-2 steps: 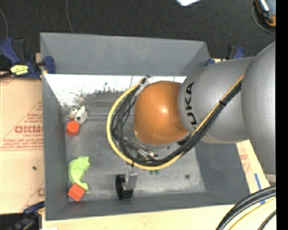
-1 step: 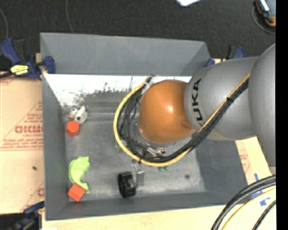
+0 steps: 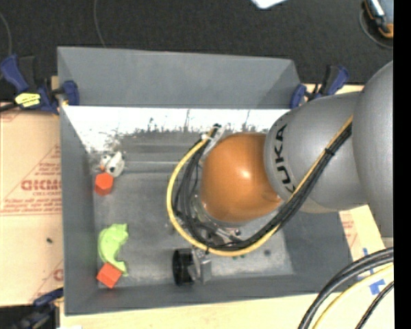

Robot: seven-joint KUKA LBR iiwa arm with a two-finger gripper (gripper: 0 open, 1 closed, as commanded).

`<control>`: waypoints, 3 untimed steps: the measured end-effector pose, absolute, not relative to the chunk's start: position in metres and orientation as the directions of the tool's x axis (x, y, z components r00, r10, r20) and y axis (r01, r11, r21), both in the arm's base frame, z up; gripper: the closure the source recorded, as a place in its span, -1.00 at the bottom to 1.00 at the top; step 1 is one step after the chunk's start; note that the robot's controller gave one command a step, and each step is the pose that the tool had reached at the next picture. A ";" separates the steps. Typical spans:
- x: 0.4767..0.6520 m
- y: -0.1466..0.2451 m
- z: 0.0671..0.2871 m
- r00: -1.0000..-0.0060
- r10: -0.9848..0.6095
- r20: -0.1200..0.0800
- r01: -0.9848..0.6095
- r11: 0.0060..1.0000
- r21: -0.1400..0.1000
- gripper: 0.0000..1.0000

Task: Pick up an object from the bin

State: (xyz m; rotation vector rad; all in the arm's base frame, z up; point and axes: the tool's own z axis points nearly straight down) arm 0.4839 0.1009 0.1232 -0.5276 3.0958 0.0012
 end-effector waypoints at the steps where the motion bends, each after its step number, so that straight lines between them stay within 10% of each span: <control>1: 0.490 0.095 0.094 -0.870 -0.492 -0.004 -0.492 0.870 -0.001 -1.00; 2: 0.478 0.070 0.081 -0.861 -0.509 -0.012 -0.509 0.861 -0.002 1.00; 3: 0.479 0.070 0.082 -0.862 -0.507 -0.012 -0.507 0.862 -0.002 1.00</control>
Offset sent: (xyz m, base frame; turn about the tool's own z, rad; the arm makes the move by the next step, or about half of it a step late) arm -0.0086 -0.0309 -0.0432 -0.2033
